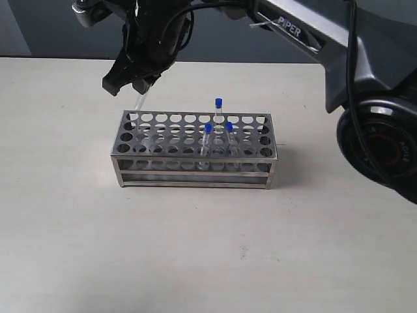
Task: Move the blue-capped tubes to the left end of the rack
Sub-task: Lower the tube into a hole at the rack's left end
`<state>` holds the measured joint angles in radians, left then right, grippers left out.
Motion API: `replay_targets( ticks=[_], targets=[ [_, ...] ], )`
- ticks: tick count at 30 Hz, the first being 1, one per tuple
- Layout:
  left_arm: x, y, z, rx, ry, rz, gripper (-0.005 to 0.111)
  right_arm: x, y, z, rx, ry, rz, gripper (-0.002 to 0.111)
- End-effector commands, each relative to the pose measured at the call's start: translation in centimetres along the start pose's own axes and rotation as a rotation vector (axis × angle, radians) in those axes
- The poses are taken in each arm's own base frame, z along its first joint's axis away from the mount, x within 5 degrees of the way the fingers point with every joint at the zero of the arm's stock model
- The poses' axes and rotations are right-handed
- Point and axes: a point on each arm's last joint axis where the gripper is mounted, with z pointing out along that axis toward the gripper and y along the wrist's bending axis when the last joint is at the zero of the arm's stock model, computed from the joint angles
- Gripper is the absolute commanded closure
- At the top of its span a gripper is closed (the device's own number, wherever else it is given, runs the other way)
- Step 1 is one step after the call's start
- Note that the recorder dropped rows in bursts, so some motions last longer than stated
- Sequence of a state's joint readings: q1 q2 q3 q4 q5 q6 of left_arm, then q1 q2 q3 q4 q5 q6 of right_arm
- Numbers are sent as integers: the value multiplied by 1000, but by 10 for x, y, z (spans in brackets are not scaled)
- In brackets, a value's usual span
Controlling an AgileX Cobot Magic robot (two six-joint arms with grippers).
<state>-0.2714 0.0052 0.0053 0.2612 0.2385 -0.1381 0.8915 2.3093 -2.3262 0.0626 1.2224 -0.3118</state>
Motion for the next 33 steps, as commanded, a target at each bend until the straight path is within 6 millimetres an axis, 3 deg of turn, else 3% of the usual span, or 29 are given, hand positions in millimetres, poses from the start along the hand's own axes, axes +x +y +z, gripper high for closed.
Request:
replay_targets(
  ticks=[1,6,16,25,33],
  targets=[
    [-3,0,-1,10,-18,-3,106,0,4,4,-20,2,-29,108],
    [-3,0,-1,10,-18,-3,106,3,4,20,-30,33,-27,108],
    [-3,0,-1,10,-18,-3,106,3,5,22,-38,34,-29,108],
    [-3,0,-1,10,-18,-3,106,5,14,50,-144,27,-25,108],
    [-3,0,-1,11,-18,-4,106,-1,13,50,-139,-41,-12,108]
  ],
)
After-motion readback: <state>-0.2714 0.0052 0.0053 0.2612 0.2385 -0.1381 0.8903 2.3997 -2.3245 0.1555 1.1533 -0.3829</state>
